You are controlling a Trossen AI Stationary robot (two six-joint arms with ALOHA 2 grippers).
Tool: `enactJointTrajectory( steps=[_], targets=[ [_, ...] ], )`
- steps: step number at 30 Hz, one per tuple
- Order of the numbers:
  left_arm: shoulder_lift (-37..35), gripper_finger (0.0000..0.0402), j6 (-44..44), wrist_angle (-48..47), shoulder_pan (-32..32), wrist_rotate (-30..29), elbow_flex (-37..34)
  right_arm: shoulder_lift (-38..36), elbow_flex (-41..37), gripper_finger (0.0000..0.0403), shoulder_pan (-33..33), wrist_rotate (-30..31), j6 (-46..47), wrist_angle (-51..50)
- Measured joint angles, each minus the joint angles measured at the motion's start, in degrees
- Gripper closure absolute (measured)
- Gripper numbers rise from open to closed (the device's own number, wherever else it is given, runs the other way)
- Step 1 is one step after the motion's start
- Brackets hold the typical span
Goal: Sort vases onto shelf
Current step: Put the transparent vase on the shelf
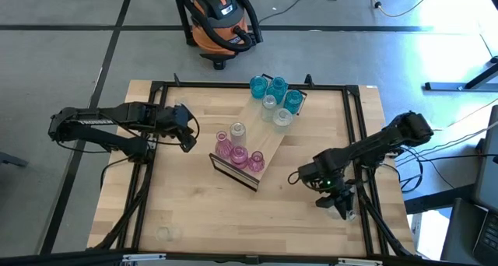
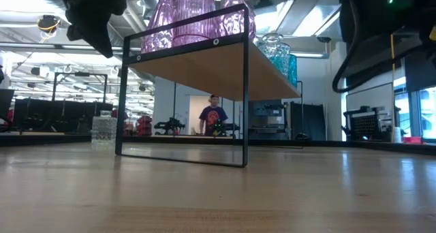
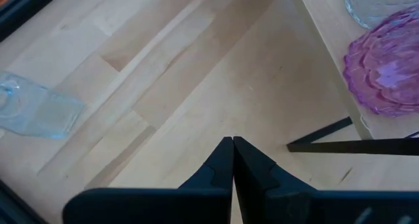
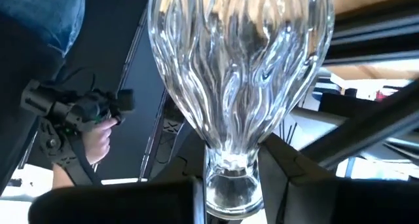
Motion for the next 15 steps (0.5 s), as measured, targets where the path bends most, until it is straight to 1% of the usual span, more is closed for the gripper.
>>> enactJointTrajectory(
  steps=[8,15],
  targets=[
    [0.0,0.0401,-1.0,0.4,-0.5,-0.6,0.0,5.7,0.0,0.0338,0.0,-0.5,-0.7,5.3],
    [0.0,0.0401,-1.0,1.7,-0.5,-1.1,0.0,9.3,0.0,0.0335,2.0,-1.4,-0.7,10.2]
  ],
)
